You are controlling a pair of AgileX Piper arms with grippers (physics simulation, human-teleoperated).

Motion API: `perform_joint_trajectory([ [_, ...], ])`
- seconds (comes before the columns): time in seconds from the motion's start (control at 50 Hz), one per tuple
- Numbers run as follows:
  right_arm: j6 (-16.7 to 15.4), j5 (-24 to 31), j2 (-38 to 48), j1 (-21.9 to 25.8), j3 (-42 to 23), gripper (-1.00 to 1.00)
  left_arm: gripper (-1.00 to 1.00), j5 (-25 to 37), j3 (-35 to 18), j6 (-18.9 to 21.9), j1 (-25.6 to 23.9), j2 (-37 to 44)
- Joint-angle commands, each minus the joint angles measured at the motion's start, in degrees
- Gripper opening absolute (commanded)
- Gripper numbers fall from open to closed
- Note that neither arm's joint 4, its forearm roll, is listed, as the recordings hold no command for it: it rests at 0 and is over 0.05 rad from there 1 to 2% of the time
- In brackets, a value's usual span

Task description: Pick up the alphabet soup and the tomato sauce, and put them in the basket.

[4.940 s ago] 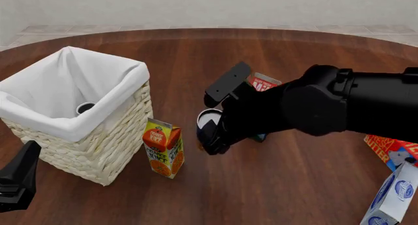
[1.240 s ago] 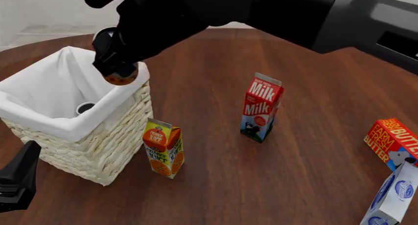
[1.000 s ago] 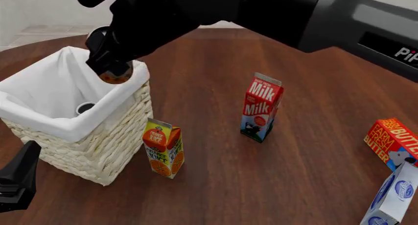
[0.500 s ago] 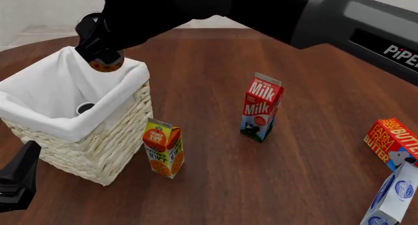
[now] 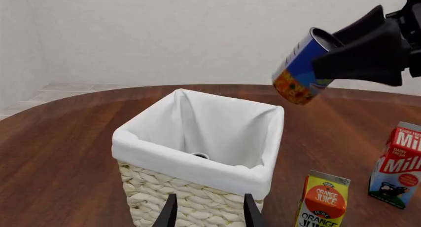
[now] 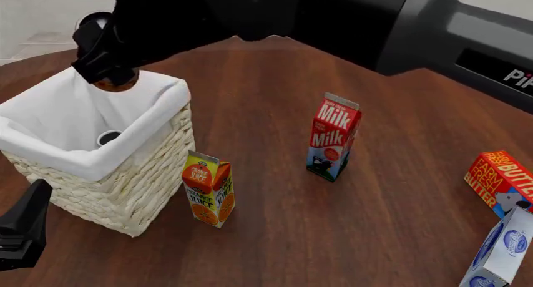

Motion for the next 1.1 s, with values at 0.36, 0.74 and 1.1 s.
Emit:
perform_joint_trajectory([
  [0.36,3.42,-4.91,-0.55,1.75,-0.03,-1.0,1.0,0.0,0.0,0.0,0.0,0.0],
  [0.74,4.04,-4.71,2.33,1.83,-2.79,-1.0,1.0,0.0,0.0,0.0,0.0,0.0],
  [1.1,4.6,-5.59,4.74,1.71,-3.69,-1.0,1.0,0.0,0.0,0.0,0.0,0.0],
])
